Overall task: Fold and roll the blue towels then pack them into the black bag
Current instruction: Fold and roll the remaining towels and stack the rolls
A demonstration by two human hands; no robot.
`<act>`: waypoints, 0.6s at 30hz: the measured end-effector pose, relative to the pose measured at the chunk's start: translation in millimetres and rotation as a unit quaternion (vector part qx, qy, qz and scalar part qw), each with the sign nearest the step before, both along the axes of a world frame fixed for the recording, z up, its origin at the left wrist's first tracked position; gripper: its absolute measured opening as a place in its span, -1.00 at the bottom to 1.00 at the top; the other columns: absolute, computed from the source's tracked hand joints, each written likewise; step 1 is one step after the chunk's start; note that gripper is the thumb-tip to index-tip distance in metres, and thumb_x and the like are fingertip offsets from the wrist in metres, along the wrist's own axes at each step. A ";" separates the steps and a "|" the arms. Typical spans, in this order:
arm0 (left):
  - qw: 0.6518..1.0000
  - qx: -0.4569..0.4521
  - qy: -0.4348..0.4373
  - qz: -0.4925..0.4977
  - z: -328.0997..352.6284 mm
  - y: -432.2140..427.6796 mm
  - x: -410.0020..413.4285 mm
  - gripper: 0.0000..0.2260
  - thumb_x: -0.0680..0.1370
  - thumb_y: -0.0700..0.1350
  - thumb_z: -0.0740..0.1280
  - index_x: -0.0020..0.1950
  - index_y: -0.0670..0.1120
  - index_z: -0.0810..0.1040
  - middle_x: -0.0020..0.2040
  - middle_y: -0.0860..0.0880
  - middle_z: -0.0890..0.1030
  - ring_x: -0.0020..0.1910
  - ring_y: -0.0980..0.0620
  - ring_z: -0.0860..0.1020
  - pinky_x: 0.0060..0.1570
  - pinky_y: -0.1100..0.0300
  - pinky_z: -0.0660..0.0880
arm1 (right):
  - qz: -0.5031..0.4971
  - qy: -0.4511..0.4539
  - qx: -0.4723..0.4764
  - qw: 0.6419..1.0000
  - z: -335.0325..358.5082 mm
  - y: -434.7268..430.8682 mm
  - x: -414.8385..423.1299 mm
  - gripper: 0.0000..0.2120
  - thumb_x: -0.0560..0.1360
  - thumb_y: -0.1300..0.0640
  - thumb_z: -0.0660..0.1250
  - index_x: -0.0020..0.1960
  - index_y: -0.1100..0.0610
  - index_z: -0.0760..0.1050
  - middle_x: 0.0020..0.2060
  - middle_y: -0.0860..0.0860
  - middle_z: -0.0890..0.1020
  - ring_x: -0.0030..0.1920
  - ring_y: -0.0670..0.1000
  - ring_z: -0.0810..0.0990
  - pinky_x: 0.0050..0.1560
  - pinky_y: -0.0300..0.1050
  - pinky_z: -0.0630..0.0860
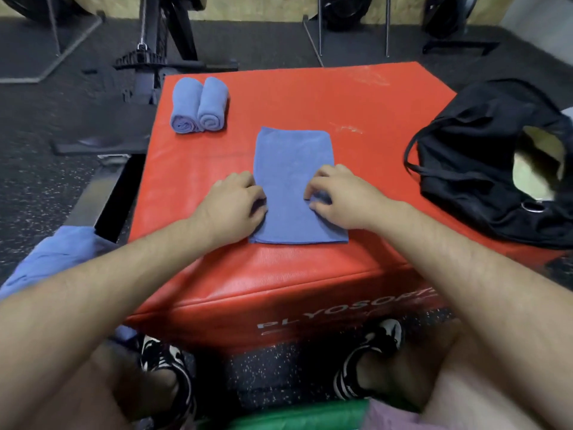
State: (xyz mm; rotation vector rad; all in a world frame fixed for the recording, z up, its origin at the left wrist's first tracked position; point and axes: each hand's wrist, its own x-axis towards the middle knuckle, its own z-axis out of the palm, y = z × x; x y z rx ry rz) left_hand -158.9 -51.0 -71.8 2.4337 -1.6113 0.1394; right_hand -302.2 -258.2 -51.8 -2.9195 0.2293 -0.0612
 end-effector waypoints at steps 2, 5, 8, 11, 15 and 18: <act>0.997 -0.019 0.034 -0.062 0.8 7.0 -3.8 -0.79 0.49 -0.01 0.26 0.03 -0.05 0.60 -0.04 -0.04 0.51 -0.08 -0.12 0.48 -0.05 -0.05 0.48 | 0.030 0.018 0.022 0.999 1.6 3.0 -13.2 -0.89 0.49 0.07 0.38 0.02 -0.01 0.59 -0.03 -0.02 0.52 0.04 0.06 0.50 0.08 -0.03 0.45; 0.978 -0.024 0.116 -0.170 4.4 14.5 -12.9 -0.92 0.49 -0.10 0.38 -0.04 -0.05 0.57 -0.09 0.03 0.50 -0.12 0.06 0.44 -0.01 0.06 0.45 | 0.056 0.036 0.061 0.996 2.4 7.6 -29.6 -0.91 0.49 0.05 0.42 -0.03 0.02 0.58 -0.12 -0.06 0.50 -0.09 -0.02 0.52 0.01 -0.03 0.48; 0.973 0.001 0.135 -0.187 3.3 21.0 -12.1 -0.81 0.49 0.02 0.47 -0.01 -0.03 0.56 -0.04 0.03 0.50 -0.05 0.07 0.45 0.06 0.14 0.41 | 0.073 0.047 0.076 0.993 3.1 5.8 -40.6 -0.78 0.45 -0.05 0.50 -0.02 0.05 0.58 -0.13 -0.09 0.45 -0.12 -0.07 0.46 -0.04 -0.18 0.42; 0.971 0.025 0.152 -0.183 4.3 25.5 -1.6 -0.74 0.47 0.06 0.50 0.06 0.00 0.57 0.03 0.06 0.50 0.03 0.09 0.45 0.13 0.17 0.39 | 0.080 0.072 0.072 0.992 4.1 0.1 -47.5 -0.66 0.37 -0.10 0.55 0.04 0.01 0.55 -0.06 -0.08 0.44 -0.05 -0.06 0.44 0.01 -0.18 0.39; 0.964 0.040 0.173 -0.197 6.9 28.2 5.7 -0.71 0.46 0.03 0.52 0.12 -0.01 0.58 0.06 0.08 0.50 0.02 0.23 0.42 0.14 0.32 0.36 | 0.085 0.076 0.083 0.990 7.5 -2.7 -51.8 -0.68 0.38 0.00 0.56 0.07 0.03 0.57 0.00 -0.04 0.49 -0.02 -0.05 0.46 0.04 -0.20 0.39; 0.959 0.044 0.202 -0.192 7.3 28.9 8.4 -0.70 0.45 0.00 0.54 0.13 -0.01 0.59 0.08 0.07 0.51 0.06 0.19 0.47 0.11 0.37 0.36 | 0.089 0.075 0.082 0.990 10.3 -4.8 -54.2 -0.71 0.40 0.08 0.54 0.08 0.05 0.58 0.04 -0.03 0.52 0.00 -0.06 0.47 -0.01 -0.29 0.33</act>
